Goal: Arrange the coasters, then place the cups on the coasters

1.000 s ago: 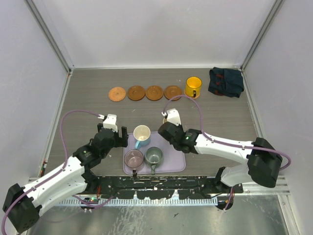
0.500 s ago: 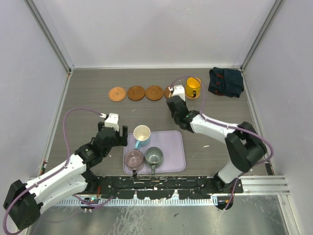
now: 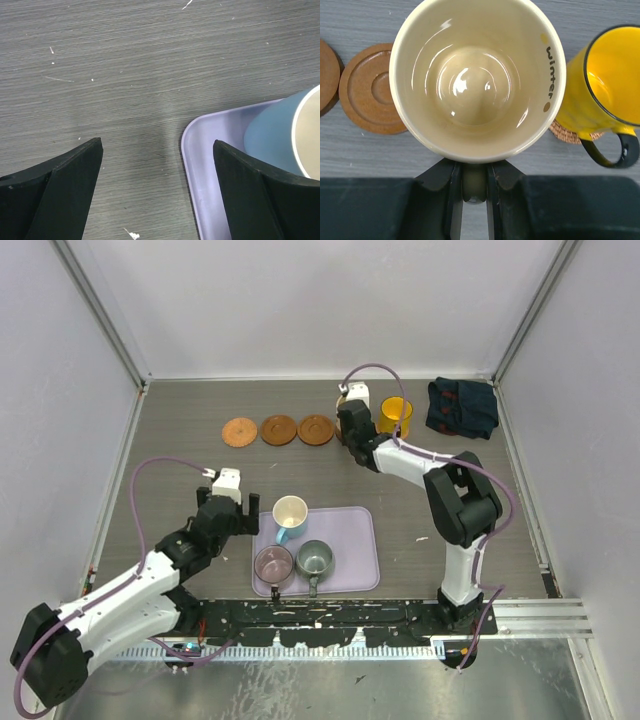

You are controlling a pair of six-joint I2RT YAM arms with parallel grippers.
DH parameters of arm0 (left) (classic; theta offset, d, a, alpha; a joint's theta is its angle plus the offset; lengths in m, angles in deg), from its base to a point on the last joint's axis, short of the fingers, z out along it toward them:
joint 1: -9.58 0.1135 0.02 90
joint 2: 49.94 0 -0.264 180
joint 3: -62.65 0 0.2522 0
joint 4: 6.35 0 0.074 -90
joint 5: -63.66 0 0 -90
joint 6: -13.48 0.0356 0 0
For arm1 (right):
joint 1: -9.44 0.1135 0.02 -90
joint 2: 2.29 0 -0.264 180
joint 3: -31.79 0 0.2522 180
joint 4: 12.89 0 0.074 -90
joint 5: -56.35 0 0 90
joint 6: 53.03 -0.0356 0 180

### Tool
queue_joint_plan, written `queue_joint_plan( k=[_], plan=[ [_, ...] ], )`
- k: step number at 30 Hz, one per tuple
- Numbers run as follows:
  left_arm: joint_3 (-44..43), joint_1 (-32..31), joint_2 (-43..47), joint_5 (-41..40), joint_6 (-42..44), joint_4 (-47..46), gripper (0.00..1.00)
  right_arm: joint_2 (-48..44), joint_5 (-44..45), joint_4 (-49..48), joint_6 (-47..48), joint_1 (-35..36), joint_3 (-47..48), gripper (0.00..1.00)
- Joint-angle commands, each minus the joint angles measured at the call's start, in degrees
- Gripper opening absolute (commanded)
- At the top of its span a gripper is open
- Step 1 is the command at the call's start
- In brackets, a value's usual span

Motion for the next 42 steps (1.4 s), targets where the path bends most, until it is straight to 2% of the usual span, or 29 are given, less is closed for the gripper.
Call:
queue_joint_plan(
  k=[1, 12, 42],
  plan=[
    [-2.27, 1.04, -0.61, 0.34, 1.07, -4.01, 0.93, 1.35, -0.09, -7.4, 2.01, -1.41, 6.48, 0.01],
    [-2.46, 2.64, -1.84, 2.17, 0.92, -5.03, 0.94, 4.99, -3.38, -7.69, 2.58, -4.7, 8.55, 0.01],
    [-2.19, 3.04, -2.64, 3.35, -0.06, -5.27, 0.93, 4.15, -5.45, -5.46, 1.65, -4.9, 6.05, 0.01]
  ],
)
